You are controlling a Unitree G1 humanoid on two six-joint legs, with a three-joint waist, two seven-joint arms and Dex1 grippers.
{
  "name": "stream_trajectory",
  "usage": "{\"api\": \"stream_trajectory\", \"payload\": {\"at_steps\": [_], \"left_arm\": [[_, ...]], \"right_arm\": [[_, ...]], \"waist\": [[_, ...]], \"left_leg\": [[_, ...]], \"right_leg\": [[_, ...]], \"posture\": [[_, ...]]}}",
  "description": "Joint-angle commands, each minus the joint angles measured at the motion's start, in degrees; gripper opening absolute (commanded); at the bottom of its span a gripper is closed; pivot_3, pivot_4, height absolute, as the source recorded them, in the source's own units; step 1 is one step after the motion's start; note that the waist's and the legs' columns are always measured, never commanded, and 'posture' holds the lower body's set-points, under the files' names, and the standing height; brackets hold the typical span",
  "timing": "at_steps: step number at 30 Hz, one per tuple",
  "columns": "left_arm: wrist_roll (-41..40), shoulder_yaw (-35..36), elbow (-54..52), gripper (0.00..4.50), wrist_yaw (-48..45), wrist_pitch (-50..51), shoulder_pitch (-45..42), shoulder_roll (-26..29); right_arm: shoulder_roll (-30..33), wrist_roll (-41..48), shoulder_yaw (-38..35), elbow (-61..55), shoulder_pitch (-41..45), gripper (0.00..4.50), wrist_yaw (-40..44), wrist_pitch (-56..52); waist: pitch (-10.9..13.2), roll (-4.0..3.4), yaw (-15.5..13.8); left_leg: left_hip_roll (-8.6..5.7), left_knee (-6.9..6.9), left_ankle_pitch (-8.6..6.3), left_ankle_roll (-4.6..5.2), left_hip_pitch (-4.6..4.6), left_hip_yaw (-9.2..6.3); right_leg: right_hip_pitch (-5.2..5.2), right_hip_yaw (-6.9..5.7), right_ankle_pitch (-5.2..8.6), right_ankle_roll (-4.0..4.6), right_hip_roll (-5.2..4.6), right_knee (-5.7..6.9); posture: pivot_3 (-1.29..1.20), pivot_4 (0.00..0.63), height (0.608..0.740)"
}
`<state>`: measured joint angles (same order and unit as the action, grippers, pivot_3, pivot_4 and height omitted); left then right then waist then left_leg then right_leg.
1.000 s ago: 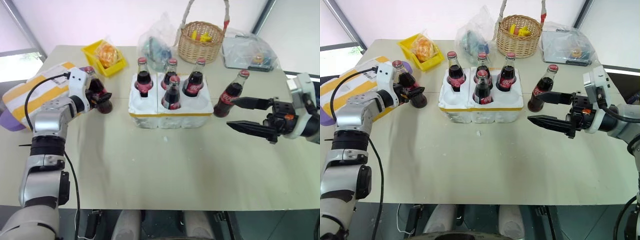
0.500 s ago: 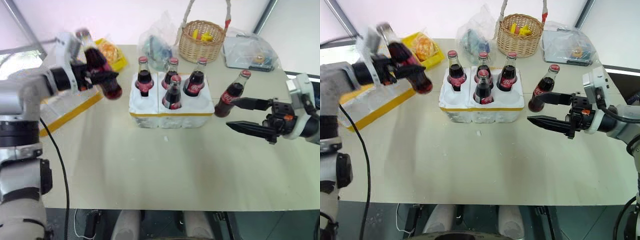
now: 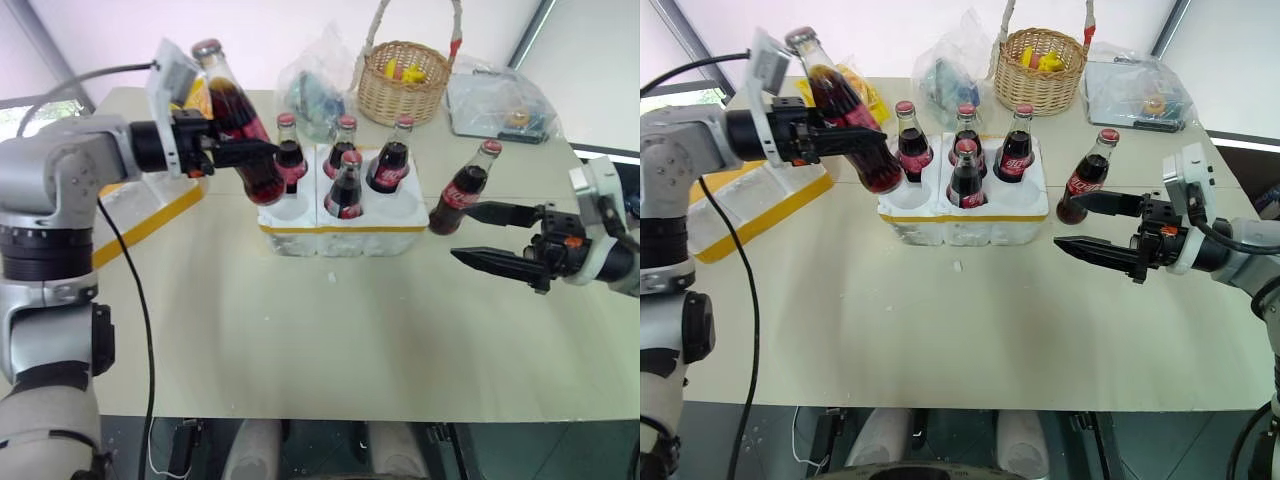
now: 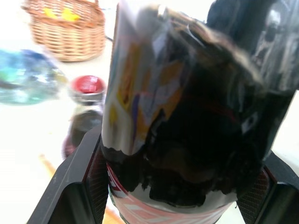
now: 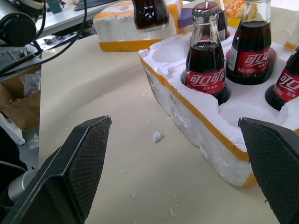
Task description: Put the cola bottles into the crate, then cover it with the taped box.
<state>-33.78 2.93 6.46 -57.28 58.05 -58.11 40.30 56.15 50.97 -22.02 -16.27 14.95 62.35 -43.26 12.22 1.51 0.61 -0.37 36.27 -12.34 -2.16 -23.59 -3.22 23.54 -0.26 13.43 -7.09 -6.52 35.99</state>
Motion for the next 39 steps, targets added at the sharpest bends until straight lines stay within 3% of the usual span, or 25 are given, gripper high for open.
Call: {"api": "stream_trajectory", "payload": {"at_steps": [1, 10, 21, 28, 39], "left_arm": [[0.1, -0.5, -3.4, 2.81, -0.1, -3.5, -0.7, -0.9], [7.6, -7.7, -2.3, 2.81, -2.0, -13.8, 2.2, -1.3], [10.6, -6.7, 5.3, 2.81, 0.2, -20.8, 1.1, -4.9], [11.7, -6.6, 9.5, 2.81, -0.6, -22.0, -0.2, -5.4], [12.2, -10.2, 2.9, 2.81, -3.1, -19.7, 5.7, -6.0]], "right_arm": [[-0.2, 1.4, -2.6, -1.9, 0.0, 4.5, -0.4, 0.6], [-0.1, 1.7, -2.7, -2.1, 0.0, 4.5, -0.7, 0.7], [-0.6, 2.6, -3.2, -3.4, -1.1, 4.5, -2.1, 0.6], [-0.3, 2.9, -3.3, -3.4, -1.0, 4.5, -2.5, 0.3], [-0.6, 3.1, -2.9, -3.6, -0.9, 4.5, -3.2, 0.4]], "waist": [[0.0, 0.0, 0.1], [0.0, -0.02, 0.1], [0.0, -0.03, -0.1], [0.0, -0.02, 0.1], [0.0, -0.02, 0.1]], "left_leg": [[0.0, 0.0, 0.0, 0.0, 0.0, 0.0], [0.01, -0.01, 0.0, 0.0, 0.03, 0.01], [0.01, 0.03, 0.0, 0.01, 0.1, 0.0], [0.0, 0.0, 0.0, 0.01, 0.09, -0.01], [0.01, -0.03, 0.0, 0.01, 0.03, -0.02]], "right_leg": [[0.0, 0.0, 0.0, 0.0, 0.0, 0.01], [-0.01, 0.01, 0.0, 0.02, 0.02, 0.01], [-0.11, 0.01, 0.0, 0.02, 0.01, 0.02], [-0.08, 0.01, 0.0, 0.01, 0.01, 0.01], [-0.01, 0.01, 0.0, 0.01, 0.01, 0.01]], "posture": [[0.0, 0.15, 0.737], [0.0, 0.15, 0.737], [0.0, 0.15, 0.737], [0.0, 0.15, 0.737], [0.0, 0.15, 0.737]]}}
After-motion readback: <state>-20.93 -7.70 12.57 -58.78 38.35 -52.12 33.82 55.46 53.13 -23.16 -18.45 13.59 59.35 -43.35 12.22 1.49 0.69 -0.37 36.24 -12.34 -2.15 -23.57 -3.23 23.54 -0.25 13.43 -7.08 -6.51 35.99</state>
